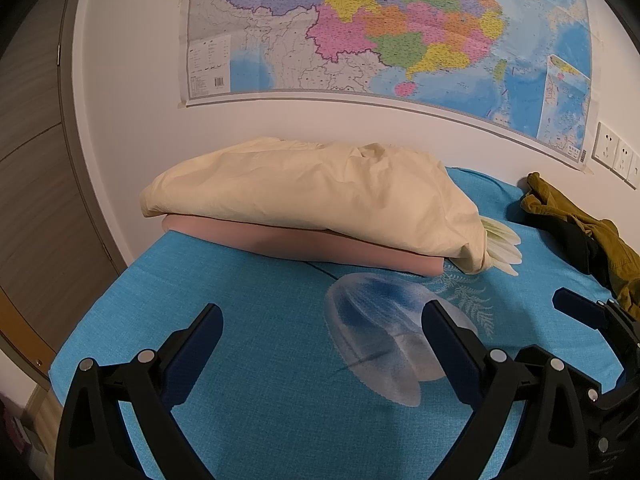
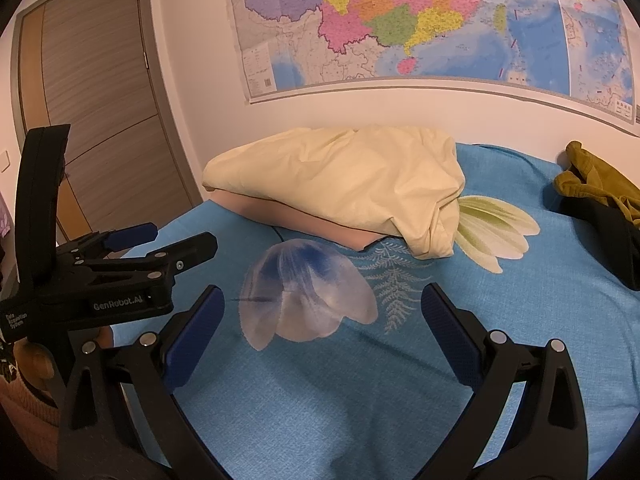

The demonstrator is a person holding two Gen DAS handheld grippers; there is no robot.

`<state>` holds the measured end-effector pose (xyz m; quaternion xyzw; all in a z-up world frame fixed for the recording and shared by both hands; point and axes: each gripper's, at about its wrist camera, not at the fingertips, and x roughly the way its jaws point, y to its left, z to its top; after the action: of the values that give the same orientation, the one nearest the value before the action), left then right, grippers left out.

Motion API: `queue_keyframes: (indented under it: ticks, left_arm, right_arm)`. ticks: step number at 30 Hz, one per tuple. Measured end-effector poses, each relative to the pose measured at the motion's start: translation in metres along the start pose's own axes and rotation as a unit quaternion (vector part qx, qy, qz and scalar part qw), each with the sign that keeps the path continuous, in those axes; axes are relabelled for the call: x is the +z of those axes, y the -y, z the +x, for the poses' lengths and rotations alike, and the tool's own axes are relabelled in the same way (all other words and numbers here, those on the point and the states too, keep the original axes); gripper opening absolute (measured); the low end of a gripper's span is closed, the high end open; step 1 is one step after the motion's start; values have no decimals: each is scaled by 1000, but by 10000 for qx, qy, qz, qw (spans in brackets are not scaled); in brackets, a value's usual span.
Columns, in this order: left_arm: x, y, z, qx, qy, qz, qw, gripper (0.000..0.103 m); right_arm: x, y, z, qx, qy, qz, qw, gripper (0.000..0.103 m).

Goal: Fold large clothes

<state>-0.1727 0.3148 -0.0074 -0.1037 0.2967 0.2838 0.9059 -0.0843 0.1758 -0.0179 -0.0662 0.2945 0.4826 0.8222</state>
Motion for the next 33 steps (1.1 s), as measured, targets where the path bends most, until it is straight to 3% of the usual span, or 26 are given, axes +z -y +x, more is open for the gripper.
queue_keyframes:
  ticks: [33]
  left_arm:
    - [0,3,1,-22,-7,-1,10000,96]
  right_arm:
    - [2,0,-2,-9,17,16,10000,97]
